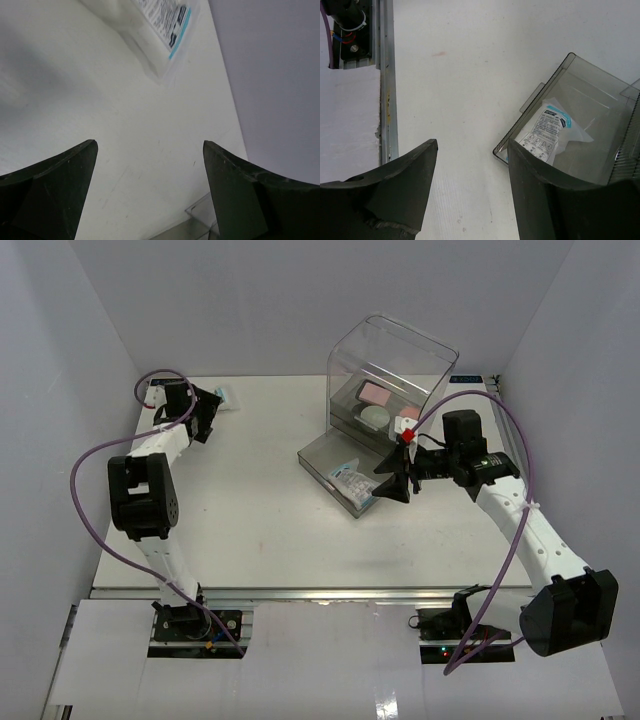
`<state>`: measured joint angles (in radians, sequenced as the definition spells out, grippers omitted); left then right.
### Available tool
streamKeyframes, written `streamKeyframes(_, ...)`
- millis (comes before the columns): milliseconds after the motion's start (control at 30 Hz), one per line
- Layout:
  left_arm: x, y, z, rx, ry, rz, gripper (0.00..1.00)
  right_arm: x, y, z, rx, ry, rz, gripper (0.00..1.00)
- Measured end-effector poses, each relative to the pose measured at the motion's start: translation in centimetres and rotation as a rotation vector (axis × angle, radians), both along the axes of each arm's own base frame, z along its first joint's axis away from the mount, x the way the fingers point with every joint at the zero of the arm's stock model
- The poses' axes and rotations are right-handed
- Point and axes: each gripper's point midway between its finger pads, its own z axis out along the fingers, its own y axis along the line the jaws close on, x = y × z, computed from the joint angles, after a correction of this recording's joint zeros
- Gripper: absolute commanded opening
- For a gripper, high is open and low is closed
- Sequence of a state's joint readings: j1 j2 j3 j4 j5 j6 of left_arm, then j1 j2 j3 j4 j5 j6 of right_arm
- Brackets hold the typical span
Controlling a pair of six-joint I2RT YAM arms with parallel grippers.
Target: Organize the makeup
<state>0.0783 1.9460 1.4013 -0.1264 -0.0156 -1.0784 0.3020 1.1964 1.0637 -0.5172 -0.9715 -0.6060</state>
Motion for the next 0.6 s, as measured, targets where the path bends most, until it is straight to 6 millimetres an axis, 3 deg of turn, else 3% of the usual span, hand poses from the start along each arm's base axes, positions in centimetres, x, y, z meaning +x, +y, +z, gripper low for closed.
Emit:
streamKeyframes(367, 7.7, 4.4, -4.4, -0.061, 0.010, 0.154, 0.76, 0.2, -0.4, -0.4, -0.004, 0.005, -0.016, 0.65)
streamKeyframes(500, 8.6, 4.9, -6.4, -0.072, 0.031, 0.168, 0.61, 0.5, -0.7, -0.6, -0.007, 0.010, -0.028, 0.65)
streamKeyframes(600, 9.4, 5.3, -6.8, -0.086, 0.022, 0.180, 0.41, 0.7, -0.8, -0.9, -0.012, 0.016, -0.034, 0.65)
